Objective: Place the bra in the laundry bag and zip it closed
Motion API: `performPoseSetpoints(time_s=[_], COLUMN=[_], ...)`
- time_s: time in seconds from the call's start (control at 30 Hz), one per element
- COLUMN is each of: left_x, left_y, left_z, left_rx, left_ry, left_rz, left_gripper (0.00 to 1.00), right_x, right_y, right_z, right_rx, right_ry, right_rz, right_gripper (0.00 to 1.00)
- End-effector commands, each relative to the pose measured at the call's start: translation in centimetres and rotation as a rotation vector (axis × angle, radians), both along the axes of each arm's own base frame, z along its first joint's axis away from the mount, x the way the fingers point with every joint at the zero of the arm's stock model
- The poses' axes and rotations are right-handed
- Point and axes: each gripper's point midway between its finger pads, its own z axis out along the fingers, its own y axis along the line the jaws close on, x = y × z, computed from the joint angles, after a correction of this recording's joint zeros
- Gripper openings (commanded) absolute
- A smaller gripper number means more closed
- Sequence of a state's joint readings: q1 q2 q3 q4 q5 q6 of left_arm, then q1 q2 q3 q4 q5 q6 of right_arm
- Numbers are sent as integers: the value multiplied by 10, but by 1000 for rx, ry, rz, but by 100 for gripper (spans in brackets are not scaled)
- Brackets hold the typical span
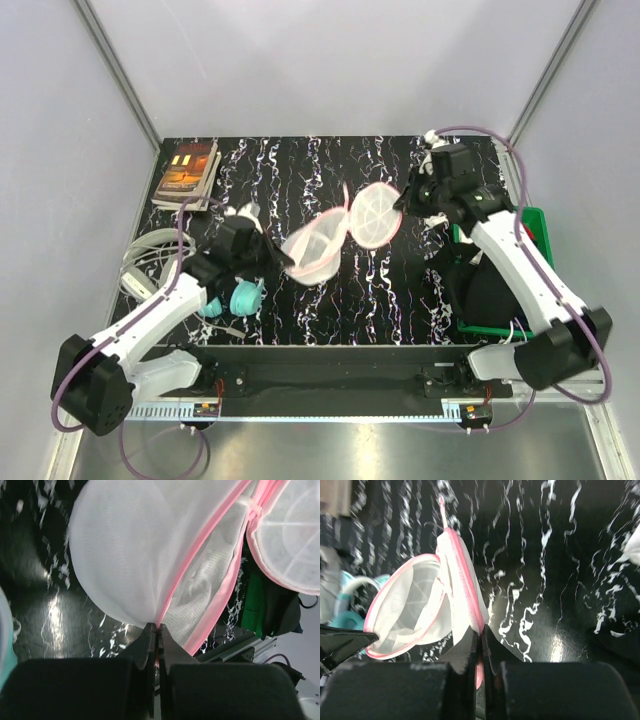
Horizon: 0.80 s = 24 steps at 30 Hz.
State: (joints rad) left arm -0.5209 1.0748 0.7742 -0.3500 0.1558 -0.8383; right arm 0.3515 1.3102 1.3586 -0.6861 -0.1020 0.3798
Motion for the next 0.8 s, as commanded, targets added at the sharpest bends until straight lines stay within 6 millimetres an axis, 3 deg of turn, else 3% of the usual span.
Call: performPoseSetpoints(time_s=[0.0,0.1,0.2,0.23,0.3,0.33,0.37,0.4,0.47,0.5,0.53,0.57,0.7,0.73,0.77], left_x=[11,10,3,5,1,1,0,-2,-5,-5,-7,-9,-11,-12,-13], left_y=[-8,5,14,21,27,33,36,41,53,55,59,60,55,53,51], left_z=[7,-16,-29,-25,-27,-19,-16,-16,-6,1,5,8,39,44,49], left_rx=[-165,-138,-143,-145,-143,-156,-158,-155,-146,-142,-106,-87,-42,-27,-29], left_ry=[-22,2,15,-13,-25,-60,-77,-89,-134,-157,-186,-200,-314,-332,-340], left_rz=[127,210,258,295,310,329,341,354,386,384,363,348,235,202,181], left_gripper=[0,0,0,0,0,0,0,0,14,43,54,61,70,71,71], right_x=[7,28,43,46,58,61,70,75,94,99,103,100,80,66,56], right_y=[17,30,47,52,59,63,69,69,47,34,9,-1,-51,-63,-70], right_z=[-29,-44,-59,-59,-65,-65,-66,-66,-64,-62,-61,-52,-35,-43,-39], right_rx=[-10,-6,11,24,16,24,24,18,-87,-126,-222,-255,-378,-420,-428], right_ry=[56,52,83,82,84,85,80,79,86,94,90,70,74,122,125], right_rz=[108,157,226,250,280,303,318,314,178,88,-22,-48,-233,-247,-259], right_gripper=[5,8,12,14,24,28,42,49,68,83,89,98,100,100,100])
